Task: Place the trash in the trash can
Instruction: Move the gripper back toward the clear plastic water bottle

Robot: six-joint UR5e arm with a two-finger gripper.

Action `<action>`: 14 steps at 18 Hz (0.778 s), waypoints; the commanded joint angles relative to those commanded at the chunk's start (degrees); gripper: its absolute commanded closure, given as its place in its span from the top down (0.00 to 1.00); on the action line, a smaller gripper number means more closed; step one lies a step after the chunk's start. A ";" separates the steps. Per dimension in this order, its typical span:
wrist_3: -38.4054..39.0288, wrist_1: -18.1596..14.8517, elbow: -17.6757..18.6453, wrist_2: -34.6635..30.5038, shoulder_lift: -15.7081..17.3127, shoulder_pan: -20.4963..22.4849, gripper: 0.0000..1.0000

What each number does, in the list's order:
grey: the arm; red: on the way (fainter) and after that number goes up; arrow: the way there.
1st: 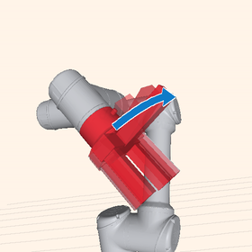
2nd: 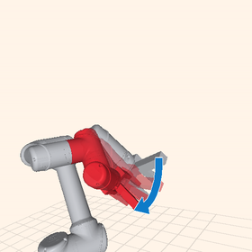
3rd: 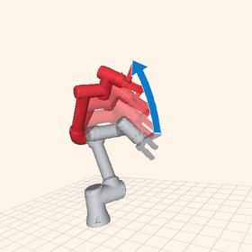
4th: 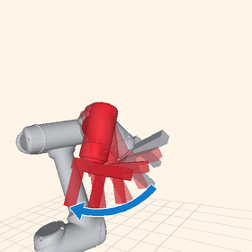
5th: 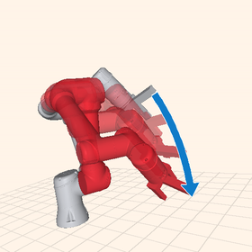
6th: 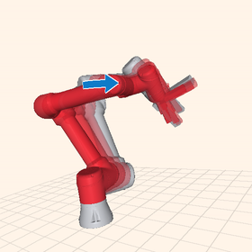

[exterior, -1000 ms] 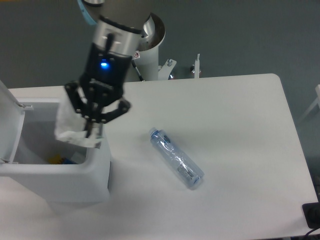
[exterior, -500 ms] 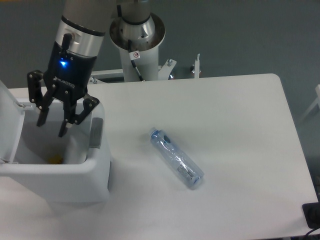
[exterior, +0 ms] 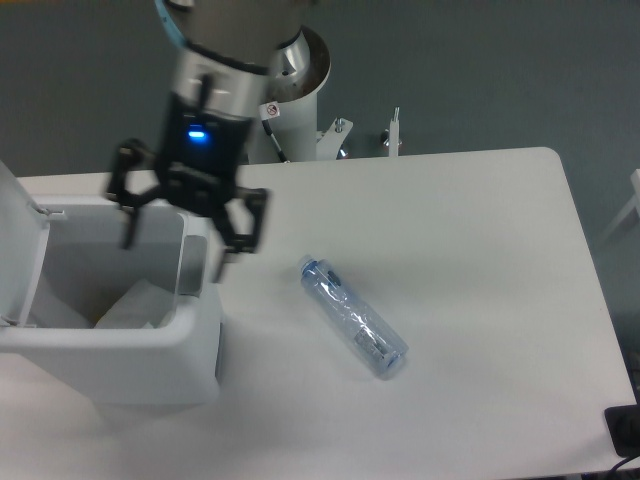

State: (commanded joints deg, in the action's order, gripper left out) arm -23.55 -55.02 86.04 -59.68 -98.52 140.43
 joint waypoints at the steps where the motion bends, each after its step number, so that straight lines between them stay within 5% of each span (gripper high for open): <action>1: 0.09 0.00 0.00 0.00 -1.14 1.41 1.00; 7: 0.44 -1.14 0.88 -2.10 -7.56 9.94 1.00; 14: 0.35 -6.75 0.53 -10.88 -13.01 10.30 1.00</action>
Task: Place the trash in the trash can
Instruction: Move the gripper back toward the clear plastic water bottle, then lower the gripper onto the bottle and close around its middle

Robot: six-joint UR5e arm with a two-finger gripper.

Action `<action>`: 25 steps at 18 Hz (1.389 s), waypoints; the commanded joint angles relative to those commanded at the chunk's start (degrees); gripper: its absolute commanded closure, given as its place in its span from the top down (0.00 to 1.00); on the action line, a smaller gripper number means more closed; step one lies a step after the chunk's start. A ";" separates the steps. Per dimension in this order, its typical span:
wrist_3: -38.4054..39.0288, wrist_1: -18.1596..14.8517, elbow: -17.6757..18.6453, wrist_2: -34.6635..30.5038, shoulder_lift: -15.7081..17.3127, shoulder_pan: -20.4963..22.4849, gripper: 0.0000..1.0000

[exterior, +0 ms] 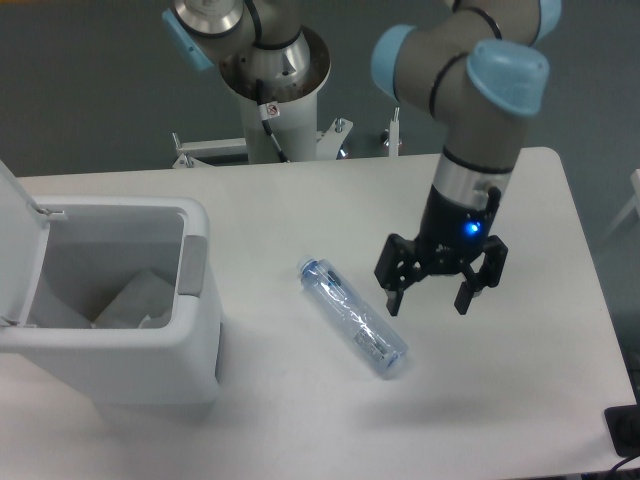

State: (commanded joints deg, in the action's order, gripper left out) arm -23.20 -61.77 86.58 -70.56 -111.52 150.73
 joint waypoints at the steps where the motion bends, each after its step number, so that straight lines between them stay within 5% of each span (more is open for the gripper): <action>1: 0.00 -2.19 -0.44 -1.93 -0.97 -0.18 1.00; 5: 0.17 -10.81 -3.76 -10.19 -6.23 -3.85 1.00; 8: 4.29 -15.57 -6.59 -10.65 -9.76 -4.92 1.00; 13: 11.50 -15.31 -9.23 -15.74 -15.21 -7.73 1.00; 21: 16.78 -15.13 -10.02 -21.36 -19.34 -10.81 0.99; 25: 17.23 -15.22 -10.29 -21.64 -19.61 -11.08 0.66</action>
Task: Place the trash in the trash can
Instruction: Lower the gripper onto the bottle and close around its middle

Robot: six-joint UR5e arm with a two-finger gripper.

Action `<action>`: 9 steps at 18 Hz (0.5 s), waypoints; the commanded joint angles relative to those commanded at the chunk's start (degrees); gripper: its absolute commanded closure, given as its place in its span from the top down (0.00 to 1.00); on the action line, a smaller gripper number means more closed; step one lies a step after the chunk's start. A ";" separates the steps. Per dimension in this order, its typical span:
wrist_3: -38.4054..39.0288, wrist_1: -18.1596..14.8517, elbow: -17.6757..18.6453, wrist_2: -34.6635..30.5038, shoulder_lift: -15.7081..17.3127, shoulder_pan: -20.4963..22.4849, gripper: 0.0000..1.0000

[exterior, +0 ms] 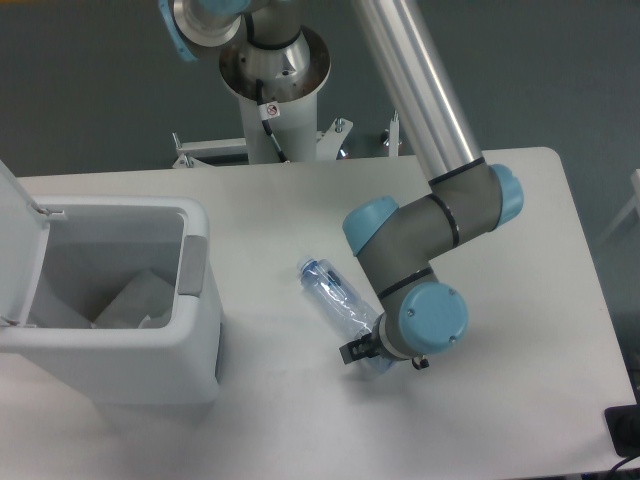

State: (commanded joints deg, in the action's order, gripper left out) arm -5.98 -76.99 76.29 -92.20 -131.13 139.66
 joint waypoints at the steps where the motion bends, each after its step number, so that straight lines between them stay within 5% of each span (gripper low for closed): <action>1: 0.00 0.00 -0.09 0.18 0.09 -0.09 0.58; 3: 0.00 0.00 -0.18 0.27 0.26 0.00 0.44; 9: -0.17 -0.17 -0.44 0.36 1.23 0.09 0.41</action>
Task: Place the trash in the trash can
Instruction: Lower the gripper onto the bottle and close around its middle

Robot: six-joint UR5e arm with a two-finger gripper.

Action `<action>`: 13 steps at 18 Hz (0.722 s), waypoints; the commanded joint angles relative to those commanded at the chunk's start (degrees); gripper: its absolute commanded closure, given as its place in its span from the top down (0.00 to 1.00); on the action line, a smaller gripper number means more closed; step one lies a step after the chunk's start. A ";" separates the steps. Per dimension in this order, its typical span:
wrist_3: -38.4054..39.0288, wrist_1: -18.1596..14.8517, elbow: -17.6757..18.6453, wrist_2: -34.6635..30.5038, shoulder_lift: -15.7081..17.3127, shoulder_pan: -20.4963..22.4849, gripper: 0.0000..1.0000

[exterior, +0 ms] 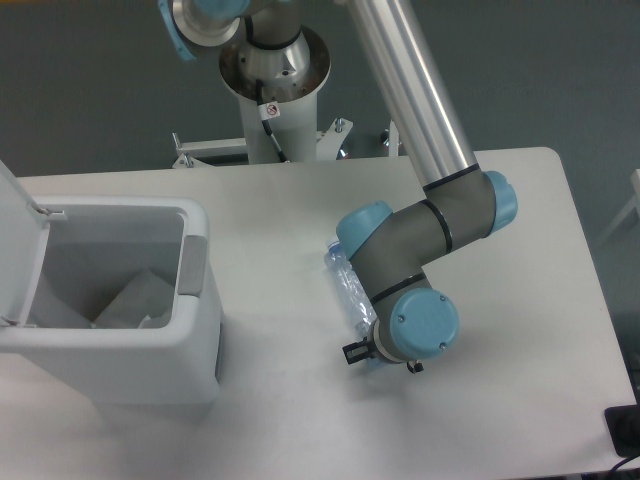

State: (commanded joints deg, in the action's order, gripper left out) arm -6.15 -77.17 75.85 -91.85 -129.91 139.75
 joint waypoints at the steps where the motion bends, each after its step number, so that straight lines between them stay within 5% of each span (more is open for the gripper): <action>1: -0.09 0.00 -0.18 0.26 0.52 0.17 0.41; 6: -0.09 0.00 -5.35 5.70 2.02 1.23 0.42; 13: -1.06 0.35 -12.30 17.74 10.01 4.04 0.42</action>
State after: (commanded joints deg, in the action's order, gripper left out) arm -7.21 -76.82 63.55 -74.11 -119.89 143.79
